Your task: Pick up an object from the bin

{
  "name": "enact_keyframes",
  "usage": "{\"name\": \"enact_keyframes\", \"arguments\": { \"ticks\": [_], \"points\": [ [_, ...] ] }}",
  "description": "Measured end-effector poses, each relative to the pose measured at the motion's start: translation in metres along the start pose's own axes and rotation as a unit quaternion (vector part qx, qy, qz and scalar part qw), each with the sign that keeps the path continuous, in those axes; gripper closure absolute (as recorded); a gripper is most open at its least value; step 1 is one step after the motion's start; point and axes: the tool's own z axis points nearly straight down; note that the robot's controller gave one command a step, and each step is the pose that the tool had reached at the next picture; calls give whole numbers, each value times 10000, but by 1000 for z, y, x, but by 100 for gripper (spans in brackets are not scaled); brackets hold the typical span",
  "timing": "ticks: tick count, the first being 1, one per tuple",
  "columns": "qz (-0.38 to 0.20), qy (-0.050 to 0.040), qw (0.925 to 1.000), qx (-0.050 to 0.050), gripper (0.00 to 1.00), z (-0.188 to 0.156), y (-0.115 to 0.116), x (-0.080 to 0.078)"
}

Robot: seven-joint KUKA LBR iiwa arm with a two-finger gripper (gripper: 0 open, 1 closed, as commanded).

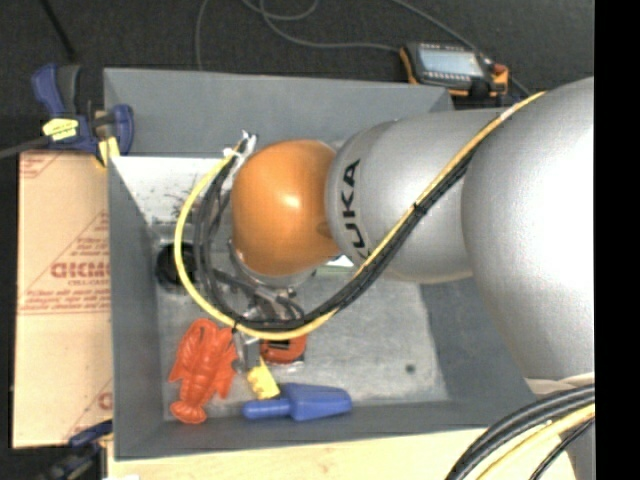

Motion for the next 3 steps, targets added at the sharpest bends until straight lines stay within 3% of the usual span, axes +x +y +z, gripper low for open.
{"name": "enact_keyframes", "arguments": {
  "ticks": [1, 2, 3],
  "points": [
    [-687, 20, 9976, -11, 0, 14, 9, 13],
    [-2014, 0, 9795, -4, 0, 5, 18, 6],
    [-2925, 6, 9563, -13, 0, 68, 25, 17]
  ]
}}
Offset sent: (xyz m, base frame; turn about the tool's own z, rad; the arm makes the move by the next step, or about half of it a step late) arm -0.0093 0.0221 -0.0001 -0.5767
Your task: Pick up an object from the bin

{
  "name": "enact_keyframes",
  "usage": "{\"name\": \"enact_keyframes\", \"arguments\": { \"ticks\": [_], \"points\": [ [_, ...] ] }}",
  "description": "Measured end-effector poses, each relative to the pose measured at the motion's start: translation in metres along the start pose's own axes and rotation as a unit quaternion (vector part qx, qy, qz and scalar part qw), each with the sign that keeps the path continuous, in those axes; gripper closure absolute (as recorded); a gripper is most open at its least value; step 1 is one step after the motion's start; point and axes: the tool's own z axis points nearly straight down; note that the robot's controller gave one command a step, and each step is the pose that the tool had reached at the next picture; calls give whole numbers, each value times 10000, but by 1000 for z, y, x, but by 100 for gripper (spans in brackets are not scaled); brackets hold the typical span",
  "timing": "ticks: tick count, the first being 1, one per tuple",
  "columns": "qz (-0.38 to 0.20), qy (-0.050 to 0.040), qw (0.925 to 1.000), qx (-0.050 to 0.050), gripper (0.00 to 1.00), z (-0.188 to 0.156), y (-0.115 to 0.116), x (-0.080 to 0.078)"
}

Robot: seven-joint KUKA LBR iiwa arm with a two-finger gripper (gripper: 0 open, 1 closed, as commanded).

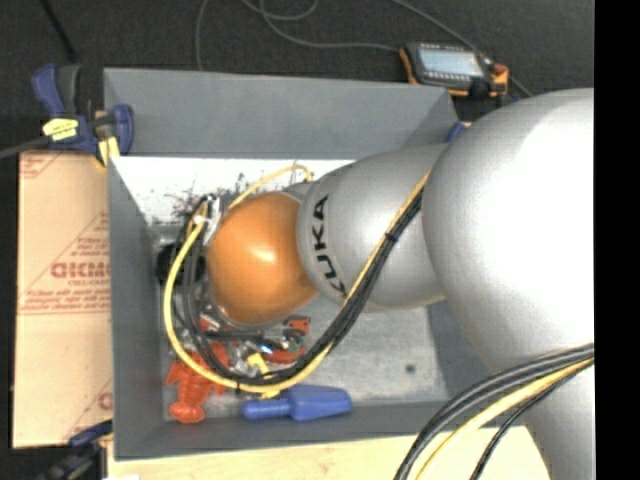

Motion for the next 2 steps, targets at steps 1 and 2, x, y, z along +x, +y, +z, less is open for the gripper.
{"name": "enact_keyframes", "arguments": {
  "ticks": [1, 2],
  "points": [
    [-182, -88, 9998, 26, 100, -3, 15, -5],
    [-179, -88, 9998, 25, 100, -3, 15, -5]
  ]
}}
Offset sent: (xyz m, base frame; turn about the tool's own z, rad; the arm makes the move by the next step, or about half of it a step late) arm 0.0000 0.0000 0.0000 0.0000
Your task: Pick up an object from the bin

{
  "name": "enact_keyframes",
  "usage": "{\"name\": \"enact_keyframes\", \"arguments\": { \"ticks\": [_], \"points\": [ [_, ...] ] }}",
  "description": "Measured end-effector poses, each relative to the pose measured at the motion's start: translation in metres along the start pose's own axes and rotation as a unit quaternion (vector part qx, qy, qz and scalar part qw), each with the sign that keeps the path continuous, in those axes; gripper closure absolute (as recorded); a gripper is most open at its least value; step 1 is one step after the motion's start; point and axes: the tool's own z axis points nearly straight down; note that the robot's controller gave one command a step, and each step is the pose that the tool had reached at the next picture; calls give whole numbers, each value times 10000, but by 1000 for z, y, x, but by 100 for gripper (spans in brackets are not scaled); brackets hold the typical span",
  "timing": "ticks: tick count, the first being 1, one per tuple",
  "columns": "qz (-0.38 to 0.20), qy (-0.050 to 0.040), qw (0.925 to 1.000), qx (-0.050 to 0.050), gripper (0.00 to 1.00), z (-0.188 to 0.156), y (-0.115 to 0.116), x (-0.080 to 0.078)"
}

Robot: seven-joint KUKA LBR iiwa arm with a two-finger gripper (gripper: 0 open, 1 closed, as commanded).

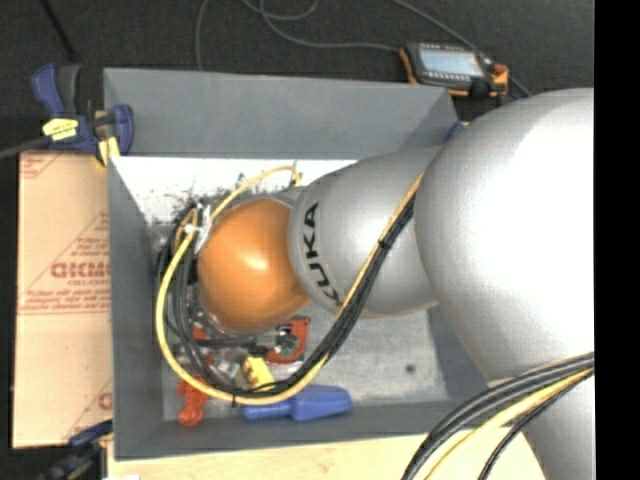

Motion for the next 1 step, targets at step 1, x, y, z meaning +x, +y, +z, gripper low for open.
{"name": "enact_keyframes", "arguments": {
  "ticks": [1],
  "points": [
    [4, 7, 10000, -5, 100, -5, 0, 0]
  ]
}}
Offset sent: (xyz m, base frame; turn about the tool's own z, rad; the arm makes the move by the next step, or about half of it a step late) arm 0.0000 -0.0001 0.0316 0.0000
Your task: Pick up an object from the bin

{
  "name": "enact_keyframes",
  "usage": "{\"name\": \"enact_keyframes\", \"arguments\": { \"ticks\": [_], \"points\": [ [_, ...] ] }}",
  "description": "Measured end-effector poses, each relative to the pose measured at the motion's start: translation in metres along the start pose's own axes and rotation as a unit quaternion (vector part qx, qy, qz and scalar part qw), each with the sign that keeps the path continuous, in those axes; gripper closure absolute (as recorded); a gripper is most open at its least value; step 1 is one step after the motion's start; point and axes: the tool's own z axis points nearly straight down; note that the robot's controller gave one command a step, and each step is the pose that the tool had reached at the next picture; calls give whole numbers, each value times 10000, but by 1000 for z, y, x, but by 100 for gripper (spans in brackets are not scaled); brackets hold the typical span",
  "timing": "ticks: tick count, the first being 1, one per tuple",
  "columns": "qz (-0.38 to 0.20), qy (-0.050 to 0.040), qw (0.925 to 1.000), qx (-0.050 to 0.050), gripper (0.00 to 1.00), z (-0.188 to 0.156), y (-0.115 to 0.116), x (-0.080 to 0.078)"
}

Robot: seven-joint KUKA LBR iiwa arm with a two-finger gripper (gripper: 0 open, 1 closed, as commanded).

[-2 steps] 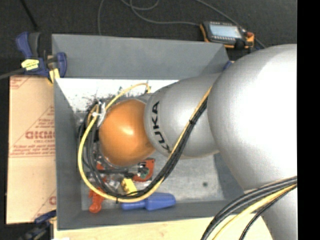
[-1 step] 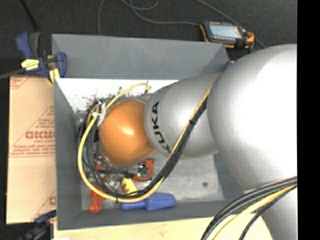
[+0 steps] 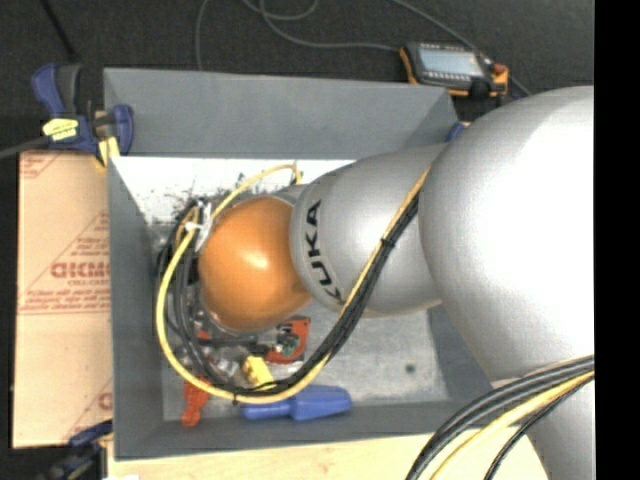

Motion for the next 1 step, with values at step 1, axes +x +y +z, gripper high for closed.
{"name": "enact_keyframes", "arguments": {
  "ticks": [1],
  "points": [
    [6, 55, 10000, -9, 100, -18, 0, 1]
  ]
}}
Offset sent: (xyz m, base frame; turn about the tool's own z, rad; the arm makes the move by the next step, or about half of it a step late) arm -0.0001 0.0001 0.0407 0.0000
